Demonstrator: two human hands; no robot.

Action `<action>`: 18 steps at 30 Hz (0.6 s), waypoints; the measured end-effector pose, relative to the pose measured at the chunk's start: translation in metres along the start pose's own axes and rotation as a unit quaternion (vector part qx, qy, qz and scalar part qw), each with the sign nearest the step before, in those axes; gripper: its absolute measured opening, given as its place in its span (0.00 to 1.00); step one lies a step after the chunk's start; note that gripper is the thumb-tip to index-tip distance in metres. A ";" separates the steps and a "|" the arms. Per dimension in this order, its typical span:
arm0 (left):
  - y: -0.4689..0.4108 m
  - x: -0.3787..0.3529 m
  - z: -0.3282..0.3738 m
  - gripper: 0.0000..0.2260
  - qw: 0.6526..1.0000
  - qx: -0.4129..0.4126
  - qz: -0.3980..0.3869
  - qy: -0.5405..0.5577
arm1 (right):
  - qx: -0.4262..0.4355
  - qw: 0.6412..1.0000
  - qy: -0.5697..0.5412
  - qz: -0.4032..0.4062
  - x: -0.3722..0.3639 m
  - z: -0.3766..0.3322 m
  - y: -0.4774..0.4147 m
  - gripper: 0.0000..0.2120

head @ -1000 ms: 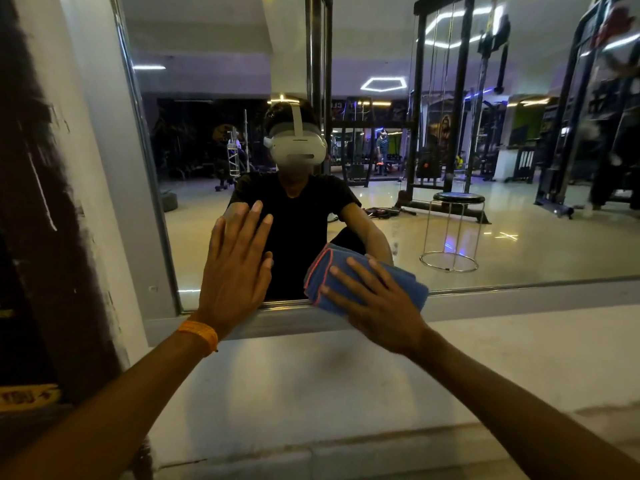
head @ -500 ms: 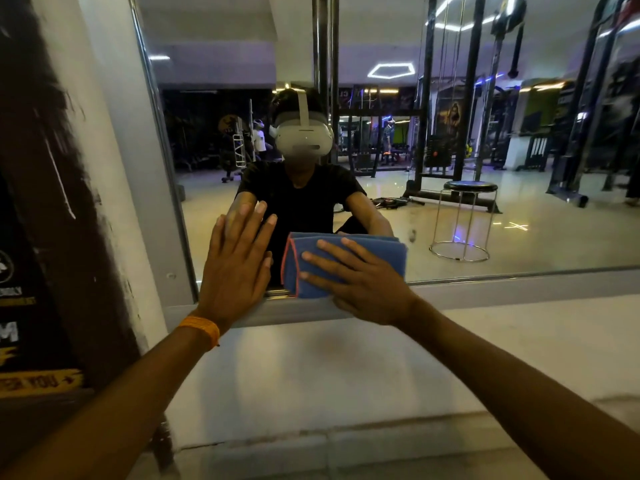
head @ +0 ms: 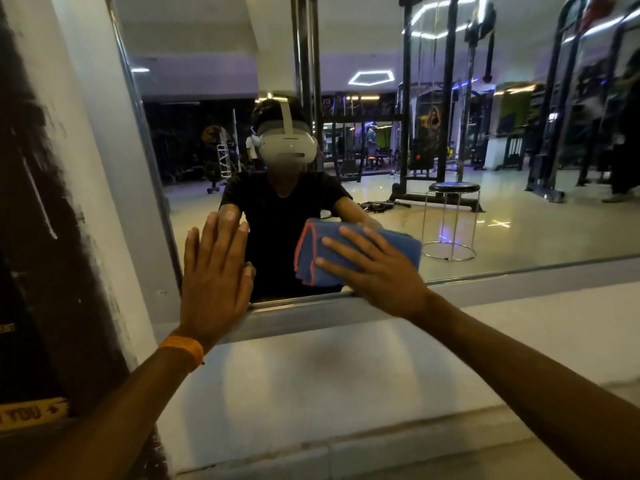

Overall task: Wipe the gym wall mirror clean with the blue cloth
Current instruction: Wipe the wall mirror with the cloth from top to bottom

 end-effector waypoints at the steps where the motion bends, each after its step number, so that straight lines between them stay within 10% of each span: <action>1: -0.002 0.001 0.003 0.30 1.000 -0.013 0.000 0.003 | -0.039 0.999 -0.014 0.014 0.008 0.026 0.006 0.33; 7: -0.043 -0.007 0.015 0.31 0.999 -0.022 -0.010 -0.021 | -0.468 0.857 -0.143 0.162 0.039 0.165 0.044 0.27; 14: -0.090 -0.021 0.041 0.29 0.997 -0.063 -0.007 -0.037 | -0.163 0.985 -0.050 0.034 0.024 0.061 0.004 0.27; 18: -0.107 -0.013 0.034 0.30 0.998 -0.048 0.018 -0.028 | -0.375 0.913 -0.088 0.136 0.055 0.162 -0.007 0.26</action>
Point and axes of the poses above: each hand's wrist, its own y-axis away from the middle knuckle, its own x-axis out of the back of the hand, z = x × y, the point moved 9 cm from there along -y, towards the middle knuckle, and after that the axes turned 12 degrees about -x, right-handed, at the moved point
